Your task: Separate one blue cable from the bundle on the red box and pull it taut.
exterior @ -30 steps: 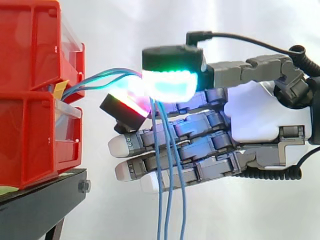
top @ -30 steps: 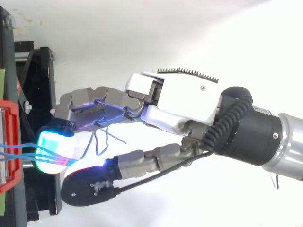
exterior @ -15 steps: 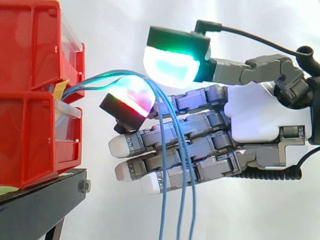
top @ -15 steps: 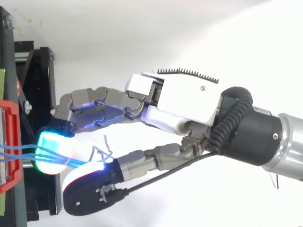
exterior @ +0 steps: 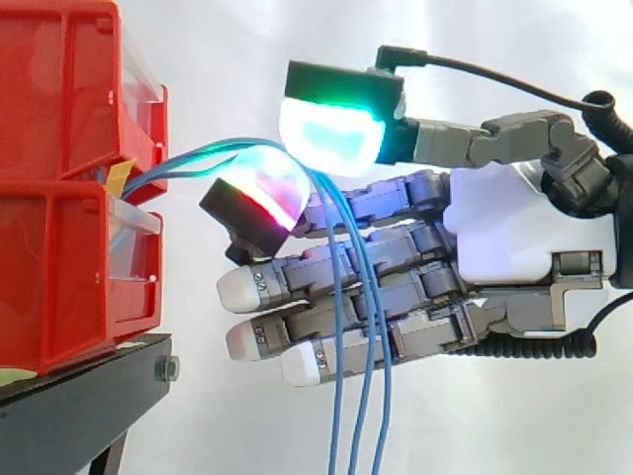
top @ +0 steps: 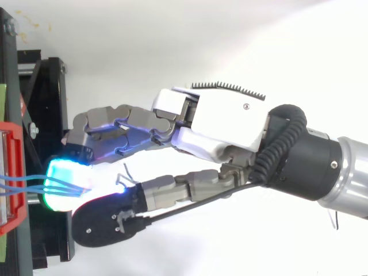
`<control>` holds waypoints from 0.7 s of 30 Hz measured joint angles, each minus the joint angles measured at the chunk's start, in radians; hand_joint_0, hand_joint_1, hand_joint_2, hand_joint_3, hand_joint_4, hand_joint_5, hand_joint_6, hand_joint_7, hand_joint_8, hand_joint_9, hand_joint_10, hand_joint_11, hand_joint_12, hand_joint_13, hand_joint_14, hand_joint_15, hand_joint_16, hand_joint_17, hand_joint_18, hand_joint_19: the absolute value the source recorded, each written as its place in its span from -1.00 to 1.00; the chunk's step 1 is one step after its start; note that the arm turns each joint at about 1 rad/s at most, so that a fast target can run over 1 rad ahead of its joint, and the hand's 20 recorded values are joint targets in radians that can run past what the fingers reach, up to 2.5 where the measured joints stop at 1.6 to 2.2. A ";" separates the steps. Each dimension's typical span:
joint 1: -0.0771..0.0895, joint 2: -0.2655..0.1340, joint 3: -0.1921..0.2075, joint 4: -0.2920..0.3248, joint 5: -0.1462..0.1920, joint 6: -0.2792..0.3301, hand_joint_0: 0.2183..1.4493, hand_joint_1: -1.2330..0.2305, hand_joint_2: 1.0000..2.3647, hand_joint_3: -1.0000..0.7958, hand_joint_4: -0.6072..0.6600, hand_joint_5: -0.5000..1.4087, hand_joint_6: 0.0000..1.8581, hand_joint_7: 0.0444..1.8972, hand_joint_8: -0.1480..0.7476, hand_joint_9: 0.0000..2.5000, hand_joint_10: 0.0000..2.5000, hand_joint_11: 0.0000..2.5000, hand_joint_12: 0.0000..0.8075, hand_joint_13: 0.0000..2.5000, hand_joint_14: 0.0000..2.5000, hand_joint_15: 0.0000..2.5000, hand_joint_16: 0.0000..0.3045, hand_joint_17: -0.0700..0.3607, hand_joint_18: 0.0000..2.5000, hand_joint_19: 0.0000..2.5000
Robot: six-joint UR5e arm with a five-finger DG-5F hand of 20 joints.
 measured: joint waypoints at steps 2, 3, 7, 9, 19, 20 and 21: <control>0.000 0.000 0.000 0.000 0.000 0.000 -0.15 -0.37 -0.97 -0.13 0.29 -0.59 -0.46 0.26 0.00 -0.48 -0.99 -0.76 -0.13 -0.70 -1.00 -0.91 -0.69 -0.18 -0.67 -0.71; 0.000 0.000 0.000 -0.001 0.000 0.000 -0.14 -0.39 -0.97 -0.11 0.27 -0.59 -0.46 0.26 -0.01 -0.48 -0.99 -0.76 -0.13 -0.70 -1.00 -0.90 -0.69 -0.18 -0.67 -0.71; 0.000 0.000 0.000 -0.001 0.000 0.000 -0.10 -0.46 -0.97 -0.02 0.23 -0.60 -0.46 0.25 -0.05 -0.52 -0.99 -0.76 -0.15 -0.74 -1.00 -0.91 -0.69 -0.18 -0.71 -0.70; 0.001 0.000 0.000 -0.001 0.000 0.001 -0.09 -0.49 -0.97 -0.01 0.21 -0.61 -0.46 0.24 -0.07 -0.54 -0.99 -0.76 -0.16 -0.75 -1.00 -0.91 -0.69 -0.18 -0.73 -0.71; 0.002 0.000 -0.001 -0.001 0.000 0.002 -0.30 -0.39 -0.99 -0.33 0.26 -0.61 -0.46 0.23 -0.05 -0.56 -0.99 -0.77 -0.16 -0.77 -1.00 -0.92 -0.69 -0.18 -0.72 -0.73; 0.002 0.000 -0.001 -0.001 0.000 0.002 -0.34 -0.33 -0.99 -0.38 0.28 -0.61 -0.46 0.24 -0.03 -0.54 -0.99 -0.77 -0.15 -0.76 -1.00 -0.92 -0.69 -0.18 -0.72 -0.73; 0.002 0.000 -0.001 -0.001 0.000 0.002 -0.36 -0.30 -1.00 -0.39 0.29 -0.60 -0.46 0.24 -0.03 -0.54 -0.99 -0.77 -0.15 -0.76 -1.00 -0.92 -0.69 -0.18 -0.72 -0.73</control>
